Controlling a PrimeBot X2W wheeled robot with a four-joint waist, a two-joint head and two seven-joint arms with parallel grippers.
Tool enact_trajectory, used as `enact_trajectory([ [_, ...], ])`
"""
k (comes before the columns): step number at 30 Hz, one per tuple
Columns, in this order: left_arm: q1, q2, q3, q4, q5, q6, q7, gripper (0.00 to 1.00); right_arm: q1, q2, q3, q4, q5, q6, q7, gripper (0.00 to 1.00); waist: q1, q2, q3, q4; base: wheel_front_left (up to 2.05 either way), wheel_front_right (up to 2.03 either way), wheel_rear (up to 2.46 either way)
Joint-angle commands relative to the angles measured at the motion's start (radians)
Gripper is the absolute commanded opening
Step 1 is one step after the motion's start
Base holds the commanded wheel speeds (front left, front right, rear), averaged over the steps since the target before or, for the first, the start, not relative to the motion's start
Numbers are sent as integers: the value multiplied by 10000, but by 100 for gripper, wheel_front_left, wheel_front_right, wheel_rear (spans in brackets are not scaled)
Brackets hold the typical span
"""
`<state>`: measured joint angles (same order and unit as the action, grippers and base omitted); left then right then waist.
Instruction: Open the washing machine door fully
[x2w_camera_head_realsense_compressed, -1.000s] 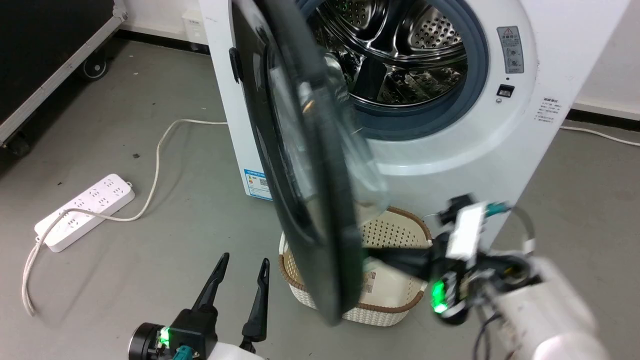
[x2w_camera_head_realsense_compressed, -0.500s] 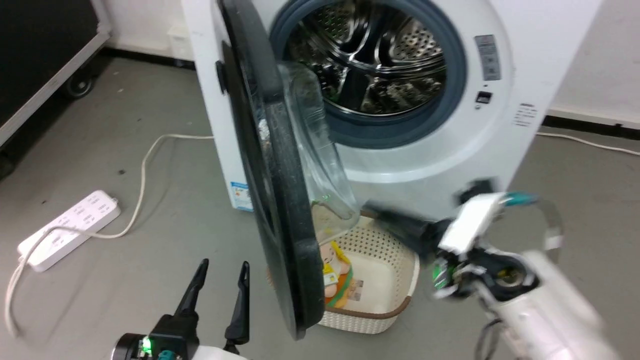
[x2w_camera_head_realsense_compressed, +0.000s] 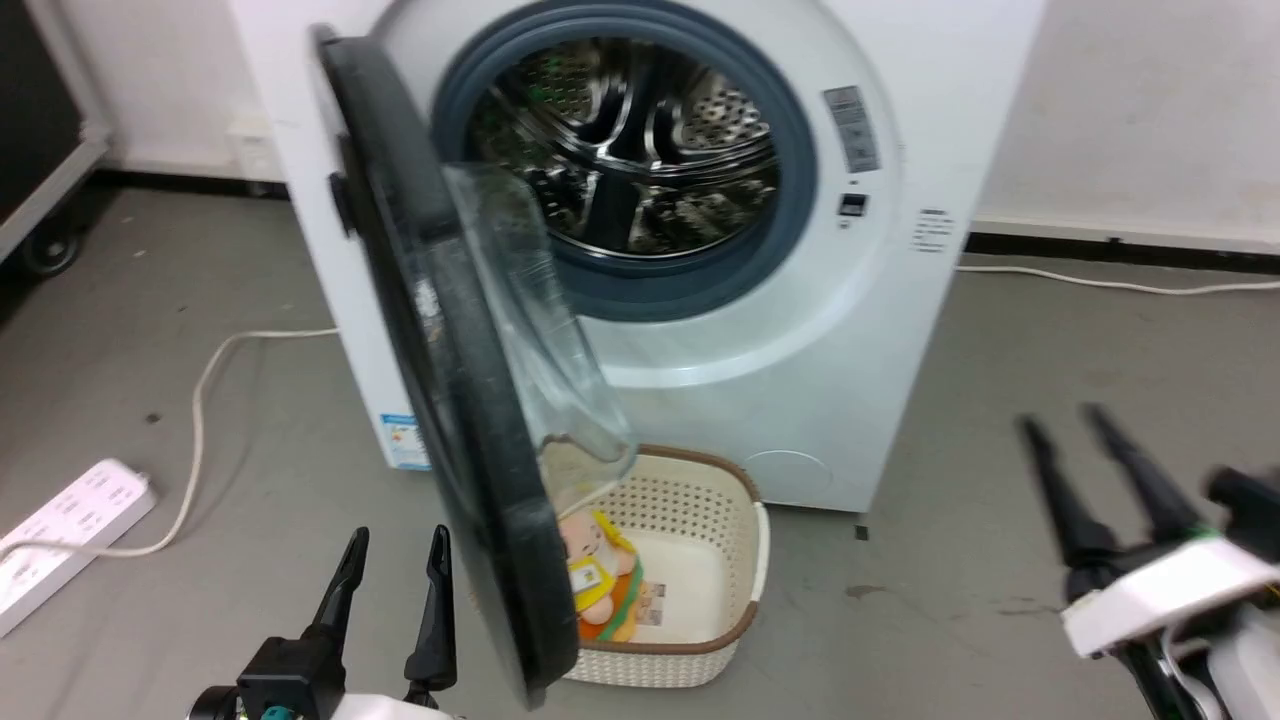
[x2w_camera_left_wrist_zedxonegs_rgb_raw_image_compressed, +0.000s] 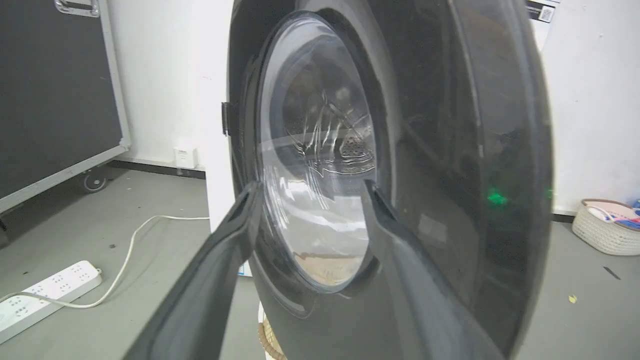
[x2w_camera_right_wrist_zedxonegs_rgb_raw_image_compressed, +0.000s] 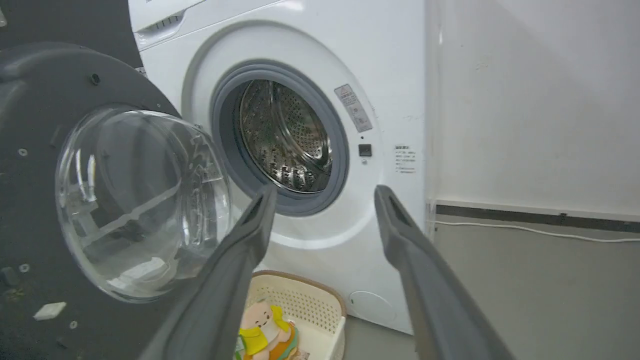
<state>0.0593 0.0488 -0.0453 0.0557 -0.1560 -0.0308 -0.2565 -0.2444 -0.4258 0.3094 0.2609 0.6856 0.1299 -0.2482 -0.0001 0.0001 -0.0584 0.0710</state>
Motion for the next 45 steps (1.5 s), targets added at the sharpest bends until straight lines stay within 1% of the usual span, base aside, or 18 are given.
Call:
enact_trajectory([
  [1,157,14,65,-41,-38,-92,-53,100,548,533,-873,-193,-946,8,-104,100,1,-1,-51,-181,0,0,0],
  [2,182,14,80,-38,-47,-141,-53,100,858,798,-1348,-343,-1823,8,-119,100,1,-1,-54,-223,0,0,0],
  [5,248,14,81,25,-39,-279,-53,100,1873,2036,-2696,-1208,-3988,8,-129,100,1,-1,-60,-306,0,0,0],
  [7,277,14,95,49,-26,-329,-53,100,2536,2793,-3297,-1812,-5136,8,-131,100,1,-1,-49,-343,0,0,0],
  [9,296,14,66,120,-6,-385,-53,100,3126,3268,-3669,-2217,-5899,8,-132,100,1,-1,-40,-340,0,0,0],
  [11,299,14,47,167,20,-431,-53,100,3587,3549,-3949,-2555,-6228,8,-133,100,1,-1,-30,-334,0,0,0],
  [14,315,14,47,204,69,-483,-53,100,4045,3715,-4107,-2794,-6286,8,-134,100,1,-1,-14,-333,0,0,0],
  [20,444,14,8,380,263,-560,-53,100,4429,3751,-3970,-2674,-5773,8,-134,100,1,-1,-31,-344,0,0,0],
  [25,559,14,19,489,355,-519,-53,100,4457,3753,-3893,-2562,-5722,8,-135,100,1,-1,-63,-342,0,0,0],
  [26,571,14,17,503,355,-514,-53,87,4451,3753,-3895,-2548,-5718,8,-135,100,1,-1,-67,-337,0,0,0],
  [28,582,14,22,524,334,-498,-53,0,4439,3754,-3896,-2533,-5710,8,-135,100,1,-1,-74,-330,0,0,0],
  [34,484,14,61,414,323,-502,-53,0,4424,3754,-3853,-2516,-5664,8,-135,100,1,-1,-75,-300,0,0,0],
  [37,360,14,276,-19,94,-381,-53,0,4413,3754,-3795,-2508,-5531,8,-135,100,1,-1,-67,-284,0,0,0],
  [39,201,14,511,-465,154,-255,-53,0,4403,3755,-3811,-2502,-5276,8,-135,100,1,-1,-58,-268,0,0,0],
  [45,-619,14,1095,-2480,43,264,-53,0,4368,3755,-3809,-2469,-5298,8,-135,100,1,-1,-64,-230,0,0,0],
])
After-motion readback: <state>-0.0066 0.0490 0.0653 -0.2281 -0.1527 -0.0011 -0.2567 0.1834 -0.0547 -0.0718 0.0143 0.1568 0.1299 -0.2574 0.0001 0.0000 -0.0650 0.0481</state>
